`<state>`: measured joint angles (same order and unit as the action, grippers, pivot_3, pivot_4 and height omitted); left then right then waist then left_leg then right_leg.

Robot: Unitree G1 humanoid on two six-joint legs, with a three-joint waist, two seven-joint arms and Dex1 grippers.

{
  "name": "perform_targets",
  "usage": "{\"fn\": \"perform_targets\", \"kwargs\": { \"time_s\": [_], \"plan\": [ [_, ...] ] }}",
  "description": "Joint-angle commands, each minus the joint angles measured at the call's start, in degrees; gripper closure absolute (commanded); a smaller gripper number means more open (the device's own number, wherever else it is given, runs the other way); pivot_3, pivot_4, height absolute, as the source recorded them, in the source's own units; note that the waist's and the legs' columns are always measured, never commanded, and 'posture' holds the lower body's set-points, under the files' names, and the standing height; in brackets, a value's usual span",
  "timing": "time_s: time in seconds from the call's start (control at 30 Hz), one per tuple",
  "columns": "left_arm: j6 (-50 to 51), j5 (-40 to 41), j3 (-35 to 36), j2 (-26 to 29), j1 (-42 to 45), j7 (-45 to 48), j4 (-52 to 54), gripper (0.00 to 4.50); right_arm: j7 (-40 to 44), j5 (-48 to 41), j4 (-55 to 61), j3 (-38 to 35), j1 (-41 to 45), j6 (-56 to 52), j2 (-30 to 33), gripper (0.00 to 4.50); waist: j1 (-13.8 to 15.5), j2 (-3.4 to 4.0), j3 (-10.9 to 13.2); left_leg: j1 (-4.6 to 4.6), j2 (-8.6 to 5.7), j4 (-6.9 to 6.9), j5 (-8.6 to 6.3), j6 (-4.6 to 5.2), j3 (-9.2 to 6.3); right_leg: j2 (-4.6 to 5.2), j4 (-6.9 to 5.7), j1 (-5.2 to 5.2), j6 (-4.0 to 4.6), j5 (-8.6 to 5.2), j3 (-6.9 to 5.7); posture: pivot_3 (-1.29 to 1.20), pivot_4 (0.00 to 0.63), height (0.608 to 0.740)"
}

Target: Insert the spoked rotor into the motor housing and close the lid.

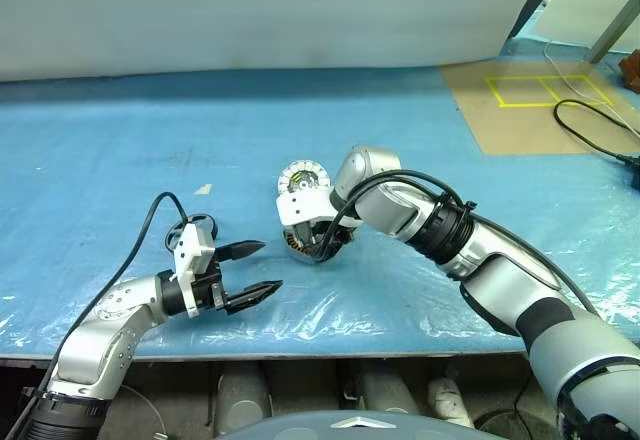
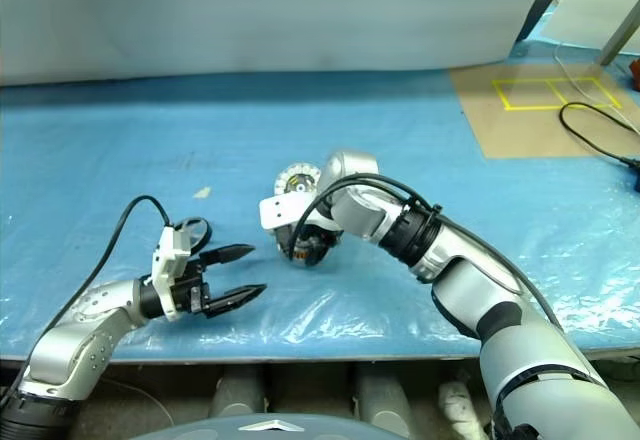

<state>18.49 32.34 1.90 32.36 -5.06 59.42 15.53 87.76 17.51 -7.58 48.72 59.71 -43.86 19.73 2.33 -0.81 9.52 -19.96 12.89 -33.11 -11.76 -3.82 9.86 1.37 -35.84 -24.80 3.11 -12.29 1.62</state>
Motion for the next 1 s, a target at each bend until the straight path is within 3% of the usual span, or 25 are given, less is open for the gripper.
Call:
{"fn": "perform_targets", "kwargs": {
  "time_s": [0.03,0.43,0.63,0.77,0.9,1.0],
  "plan": [
    [-0.7,0.5,1.2,0.7,-0.1,0.1,1.8,0.05,1.9,-1.7,0.9,0.9,0.7,-2.1,0.0,0.62,0.0,-0.01,0.0,0.0,0.0,0.0,0.0,0.0,0.0,0.0,0.0,0.01,0.0,0.0,0.0,0.0,0.15,0.74],
    [-0.8,0.2,0.5,0.4,2.0,0.5,0.0,0.05,3.4,-8.8,3.7,-2.0,6.8,-7.2,2.3,0.62,0.2,0.01,0.0,-0.08,0.0,0.02,0.0,0.0,0.0,0.0,0.06,-0.03,0.01,0.0,-0.02,0.0,0.15,0.74],
    [-0.7,0.3,0.5,0.5,2.1,0.6,0.1,0.05,2.7,-12.3,4.9,-5.3,8.7,-3.6,6.1,0.62,0.2,0.01,0.0,-0.08,-0.01,0.01,0.0,0.0,0.0,0.01,0.05,-0.03,0.01,0.0,-0.02,0.0,0.15,0.74],
    [-0.5,0.7,1.0,0.5,1.3,-0.1,1.7,0.05,-1.7,-13.9,10.3,-11.9,2.0,3.0,13.3,0.62,0.8,-0.01,0.0,-0.12,-0.02,0.01,0.0,0.0,0.0,0.02,0.11,-0.01,0.0,0.0,-0.03,0.0,0.15,0.74],
    [-0.3,0.9,1.4,0.6,0.1,-0.7,3.3,0.05,-9.5,-15.0,16.6,-20.2,-8.6,-1.2,18.1,0.62,1.6,-0.03,0.0,-0.13,-0.05,0.03,0.0,0.0,0.0,0.03,0.16,0.01,-0.01,0.01,0.0,0.0,0.15,0.74],
    [-0.3,1.0,1.8,1.1,-0.9,-0.6,3.9,0.05,-17.9,-19.5,21.9,-33.4,-19.0,-6.0,16.9,0.62,1.6,0.02,0.0,-0.11,-0.02,0.05,0.0,-0.01,0.0,-0.01,0.12,-0.02,-0.01,0.01,0.01,0.0,0.15,0.74]
  ]
}}
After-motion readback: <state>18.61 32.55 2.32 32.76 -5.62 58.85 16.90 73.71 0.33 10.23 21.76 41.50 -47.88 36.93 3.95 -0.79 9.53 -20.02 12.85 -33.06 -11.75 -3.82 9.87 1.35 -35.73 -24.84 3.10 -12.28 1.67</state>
